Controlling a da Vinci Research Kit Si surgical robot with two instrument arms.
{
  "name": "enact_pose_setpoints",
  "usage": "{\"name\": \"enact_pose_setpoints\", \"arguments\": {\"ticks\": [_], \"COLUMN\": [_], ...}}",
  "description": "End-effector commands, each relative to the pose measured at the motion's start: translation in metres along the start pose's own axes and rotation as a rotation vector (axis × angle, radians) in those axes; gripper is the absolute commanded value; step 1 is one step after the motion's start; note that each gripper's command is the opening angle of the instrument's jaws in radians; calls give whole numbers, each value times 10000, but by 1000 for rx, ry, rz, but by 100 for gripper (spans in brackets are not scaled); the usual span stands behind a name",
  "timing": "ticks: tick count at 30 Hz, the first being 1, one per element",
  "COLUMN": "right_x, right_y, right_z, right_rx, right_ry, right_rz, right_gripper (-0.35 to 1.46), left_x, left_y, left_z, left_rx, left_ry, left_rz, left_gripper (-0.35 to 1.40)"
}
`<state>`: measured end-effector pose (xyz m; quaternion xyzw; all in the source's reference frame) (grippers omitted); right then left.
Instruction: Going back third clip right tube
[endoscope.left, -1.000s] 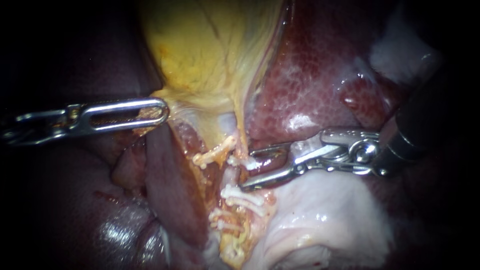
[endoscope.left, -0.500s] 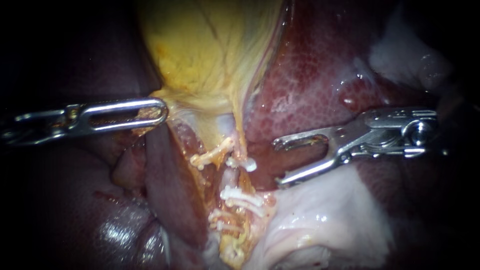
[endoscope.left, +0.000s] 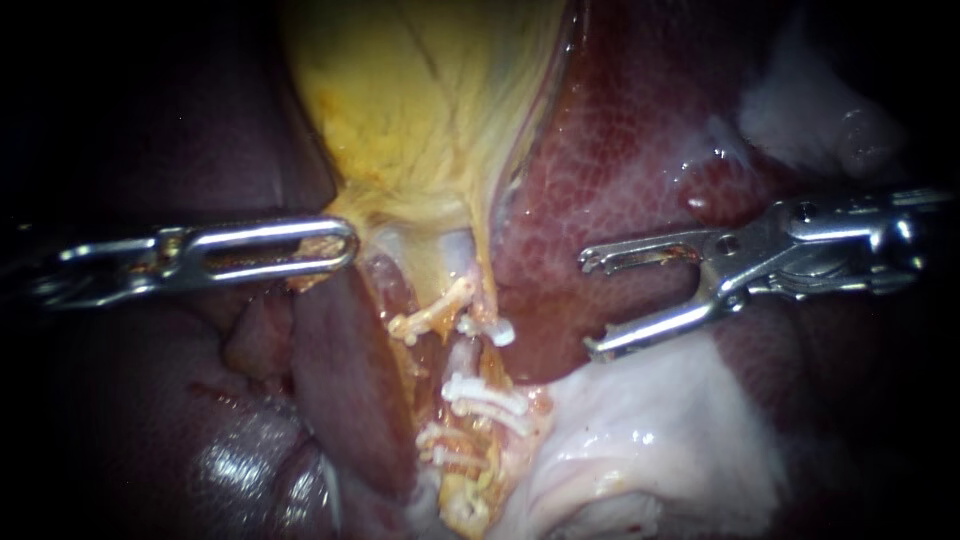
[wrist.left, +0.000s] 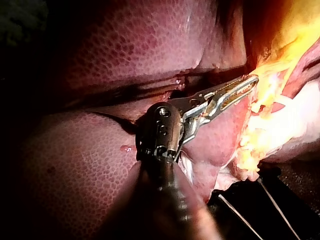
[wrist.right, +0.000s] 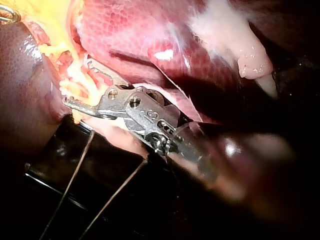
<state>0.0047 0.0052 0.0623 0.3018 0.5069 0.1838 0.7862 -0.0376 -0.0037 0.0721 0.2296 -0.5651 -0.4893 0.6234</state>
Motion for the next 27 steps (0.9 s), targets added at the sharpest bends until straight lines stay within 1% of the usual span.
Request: {"name": "enact_pose_setpoints", "arguments": {"ticks": [1, 5, 8, 11, 14, 27], "right_x": [0, 1, 1, 1, 1, 2], "right_y": [-1, -3, -4, -5, -6, -7], "right_z": [0, 0, 1, 1, 1, 1], "right_rx": [0, 3, 3, 2, 2, 1], "right_ry": [0, 0, 0, 0, 0, -1], "right_rz": [0, 0, 0, -6, -6, -11], "right_gripper": [60, 60, 60, 60, 60, 60], "left_x": [5, 16, 19, 20, 21, 22], "left_y": [2, 6, 6, 5, 4, 3], "left_z": [7, 26, 41, 52, 55, 55], "left_rx": [-5, 1, 4, 8, 8, 10], "left_ry": [6, 20, 24, 25, 28, 32], "left_rz": [-3, 2, 4, 5, 5, 5], "left_gripper": [-35, -35, -35, -35, -35, -35]}}
